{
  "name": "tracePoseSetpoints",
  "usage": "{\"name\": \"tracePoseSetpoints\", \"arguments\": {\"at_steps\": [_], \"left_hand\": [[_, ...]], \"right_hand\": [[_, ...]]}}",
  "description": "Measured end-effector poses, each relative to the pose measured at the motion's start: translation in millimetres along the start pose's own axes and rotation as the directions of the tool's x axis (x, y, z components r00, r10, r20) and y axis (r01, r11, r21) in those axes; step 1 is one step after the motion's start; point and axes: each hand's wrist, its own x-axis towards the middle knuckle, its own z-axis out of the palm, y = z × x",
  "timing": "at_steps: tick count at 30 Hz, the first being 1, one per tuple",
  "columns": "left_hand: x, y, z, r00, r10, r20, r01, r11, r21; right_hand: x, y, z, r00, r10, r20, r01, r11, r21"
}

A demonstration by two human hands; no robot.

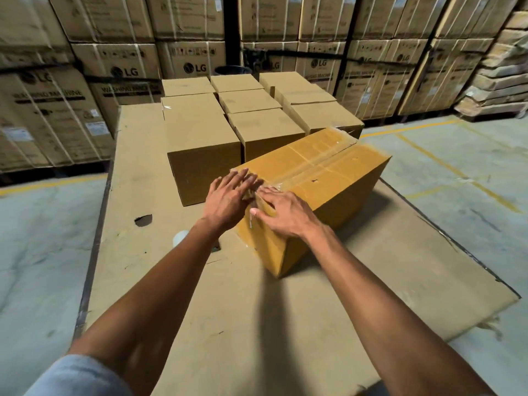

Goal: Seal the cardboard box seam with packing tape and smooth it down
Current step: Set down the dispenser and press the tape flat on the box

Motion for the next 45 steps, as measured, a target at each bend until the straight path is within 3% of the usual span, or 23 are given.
{"name": "tracePoseSetpoints", "arguments": {"at_steps": [3,5,11,15,19,24,28,34,38,45], "left_hand": [[-17,16,6,0.999,0.042,-0.023,-0.046,0.983,-0.179],[-28,28,14,0.999,0.042,0.031,-0.035,0.977,-0.21],[-25,33,12,0.995,-0.037,0.094,0.041,0.998,-0.046],[-13,31,-9,0.98,-0.132,0.147,0.124,0.99,0.06],[-5,57,-25,0.96,-0.208,0.186,0.195,0.977,0.083],[4,117,-6,0.983,-0.03,0.182,0.014,0.996,0.088],[19,150,8,0.986,-0.037,0.16,0.012,0.987,0.158],[26,133,19,0.973,-0.18,0.146,0.147,0.966,0.215],[28,115,20,0.955,-0.274,0.111,0.24,0.937,0.253],[52,92,22,0.888,-0.453,0.077,0.417,0.866,0.277]], "right_hand": [[-2,15,0,1.0,0.008,-0.014,-0.009,0.996,-0.087],[-4,22,3,1.0,0.017,-0.016,-0.019,0.994,-0.105],[2,20,13,0.993,0.049,-0.106,-0.05,0.999,-0.01],[11,21,-2,0.997,-0.036,-0.064,0.051,0.968,0.247],[3,70,-16,0.989,-0.124,-0.076,0.128,0.991,0.049],[-17,178,-31,0.996,-0.039,-0.078,0.024,0.981,-0.195],[-23,237,-31,0.996,0.079,-0.044,-0.088,0.95,-0.301],[1,226,-13,0.989,0.04,-0.145,-0.085,0.942,-0.324],[23,210,-3,0.987,0.028,-0.156,-0.067,0.966,-0.251],[59,191,4,0.982,0.026,-0.186,-0.069,0.971,-0.23]]}}
